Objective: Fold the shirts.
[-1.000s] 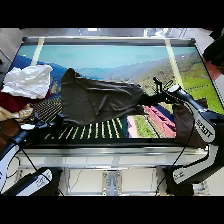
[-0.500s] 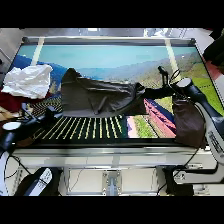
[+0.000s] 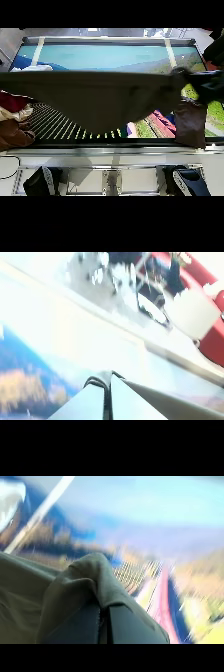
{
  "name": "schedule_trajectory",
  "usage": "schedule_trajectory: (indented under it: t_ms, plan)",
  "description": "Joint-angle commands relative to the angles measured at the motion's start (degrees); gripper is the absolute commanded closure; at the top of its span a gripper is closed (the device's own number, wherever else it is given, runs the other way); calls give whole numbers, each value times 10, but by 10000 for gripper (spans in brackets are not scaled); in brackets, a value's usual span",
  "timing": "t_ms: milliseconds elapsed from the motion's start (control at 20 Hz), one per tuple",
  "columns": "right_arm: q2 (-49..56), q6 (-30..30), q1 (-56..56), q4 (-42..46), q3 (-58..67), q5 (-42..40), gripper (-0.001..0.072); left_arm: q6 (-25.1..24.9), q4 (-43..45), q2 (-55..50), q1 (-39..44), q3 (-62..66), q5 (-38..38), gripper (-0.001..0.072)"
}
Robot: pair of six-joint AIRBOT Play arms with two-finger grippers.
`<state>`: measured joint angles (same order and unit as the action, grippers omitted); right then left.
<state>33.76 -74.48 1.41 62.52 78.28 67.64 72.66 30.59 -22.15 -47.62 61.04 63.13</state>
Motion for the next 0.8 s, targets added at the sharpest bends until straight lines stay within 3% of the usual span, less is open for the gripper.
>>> schedule_trajectory:
  t_ms: [0, 250, 450, 650, 750]
  plan:
    - [-61, -29, 0, 61, 123, 6, 699, -8, 37, -15, -22, 162, 13, 700]
    - [31, -29, 0, 103, 135, 45, 700, -8, 24, -118, -19, 212, 60, 700]
    - [210, -22, 0, 42, 95, 55, 699, -37, 68, -255, 100, 197, 108, 701]
    - [413, 18, 0, -12, 81, -45, 698, -19, 299, -447, 286, 195, -3, 700]
    - [501, 21, 0, -30, 81, -136, 699, 7, 341, -545, 332, 195, -88, 700]
